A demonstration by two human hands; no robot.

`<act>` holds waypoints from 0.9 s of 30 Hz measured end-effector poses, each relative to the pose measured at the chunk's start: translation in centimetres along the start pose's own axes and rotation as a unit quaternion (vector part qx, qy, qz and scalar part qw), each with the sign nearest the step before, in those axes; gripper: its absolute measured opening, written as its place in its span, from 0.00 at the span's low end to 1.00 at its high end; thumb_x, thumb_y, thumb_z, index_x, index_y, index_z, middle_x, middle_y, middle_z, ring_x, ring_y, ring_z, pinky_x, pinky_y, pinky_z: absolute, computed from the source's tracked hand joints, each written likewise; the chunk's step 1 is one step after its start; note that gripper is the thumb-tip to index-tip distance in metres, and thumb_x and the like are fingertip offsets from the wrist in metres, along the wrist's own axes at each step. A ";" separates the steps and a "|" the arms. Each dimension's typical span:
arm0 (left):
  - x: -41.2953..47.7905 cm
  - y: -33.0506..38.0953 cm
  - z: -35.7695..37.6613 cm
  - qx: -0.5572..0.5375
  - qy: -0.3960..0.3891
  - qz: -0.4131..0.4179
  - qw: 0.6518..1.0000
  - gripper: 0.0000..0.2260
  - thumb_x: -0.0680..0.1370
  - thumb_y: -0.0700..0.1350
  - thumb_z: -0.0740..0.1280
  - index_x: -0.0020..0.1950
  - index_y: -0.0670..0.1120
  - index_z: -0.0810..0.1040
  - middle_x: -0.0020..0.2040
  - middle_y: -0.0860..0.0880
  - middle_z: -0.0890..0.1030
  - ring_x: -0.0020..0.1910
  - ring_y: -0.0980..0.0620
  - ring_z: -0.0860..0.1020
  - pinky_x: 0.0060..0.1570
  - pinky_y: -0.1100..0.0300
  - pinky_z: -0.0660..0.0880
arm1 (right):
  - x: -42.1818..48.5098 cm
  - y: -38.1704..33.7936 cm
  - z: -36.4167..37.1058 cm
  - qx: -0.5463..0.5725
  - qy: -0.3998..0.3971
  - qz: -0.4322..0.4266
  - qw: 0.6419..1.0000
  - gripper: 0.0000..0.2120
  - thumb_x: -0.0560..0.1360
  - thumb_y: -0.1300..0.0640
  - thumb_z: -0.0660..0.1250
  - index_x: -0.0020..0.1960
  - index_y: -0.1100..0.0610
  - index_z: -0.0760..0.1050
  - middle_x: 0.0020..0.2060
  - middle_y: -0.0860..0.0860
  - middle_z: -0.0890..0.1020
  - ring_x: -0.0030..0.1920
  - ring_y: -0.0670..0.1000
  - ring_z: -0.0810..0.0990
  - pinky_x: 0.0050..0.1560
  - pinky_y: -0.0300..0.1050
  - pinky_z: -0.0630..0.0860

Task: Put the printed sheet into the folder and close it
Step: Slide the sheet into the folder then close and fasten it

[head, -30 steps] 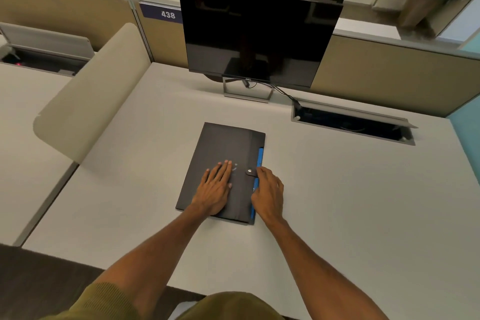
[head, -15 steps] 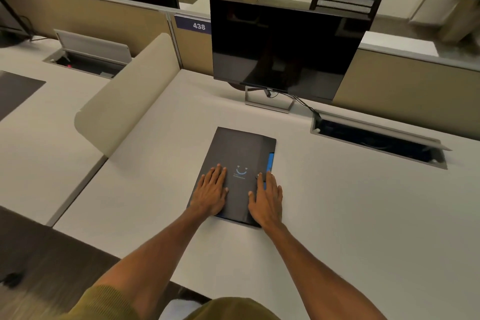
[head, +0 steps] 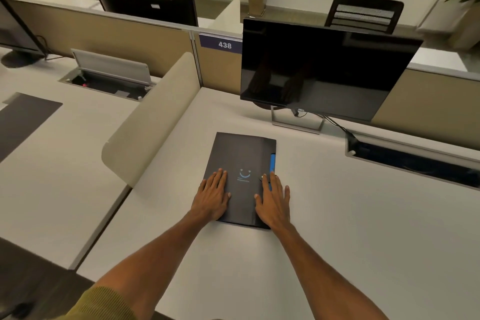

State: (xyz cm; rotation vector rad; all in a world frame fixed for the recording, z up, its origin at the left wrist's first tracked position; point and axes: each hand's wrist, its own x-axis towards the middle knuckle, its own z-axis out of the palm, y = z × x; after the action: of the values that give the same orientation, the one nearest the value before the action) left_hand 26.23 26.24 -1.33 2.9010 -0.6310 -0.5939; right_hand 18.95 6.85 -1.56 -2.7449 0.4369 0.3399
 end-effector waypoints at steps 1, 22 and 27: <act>0.6 -0.9 -0.4 0.004 -0.001 0.003 1.000 0.32 0.90 0.56 0.51 0.90 0.47 0.41 0.90 0.48 0.42 0.90 0.48 0.45 0.89 0.46 0.49 | 0.7 -0.7 0.0 -0.001 -0.001 0.001 1.000 0.33 0.86 0.44 0.54 0.86 0.53 0.46 0.86 0.55 0.44 0.86 0.54 0.46 0.85 0.62 0.45; 13.7 -10.4 -6.6 0.021 -0.018 0.059 0.998 0.32 0.91 0.57 0.50 0.90 0.46 0.40 0.90 0.48 0.40 0.90 0.47 0.42 0.89 0.46 0.46 | 13.5 -9.5 -0.8 -0.009 0.011 0.034 0.999 0.32 0.87 0.44 0.54 0.86 0.50 0.47 0.86 0.54 0.44 0.86 0.56 0.45 0.85 0.64 0.44; 16.5 -10.8 -7.6 0.018 -0.021 0.068 0.997 0.32 0.91 0.55 0.49 0.89 0.45 0.39 0.90 0.47 0.40 0.90 0.46 0.41 0.89 0.46 0.46 | 16.1 -9.7 -1.6 -0.005 0.013 0.043 0.999 0.32 0.86 0.44 0.54 0.86 0.50 0.47 0.86 0.53 0.45 0.86 0.55 0.46 0.85 0.65 0.44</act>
State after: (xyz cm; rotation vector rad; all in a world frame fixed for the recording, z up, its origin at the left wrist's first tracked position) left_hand 47.07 29.29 -2.20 2.8546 -0.8455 -0.6329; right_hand 37.42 10.79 -1.90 -2.7478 0.5639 0.3296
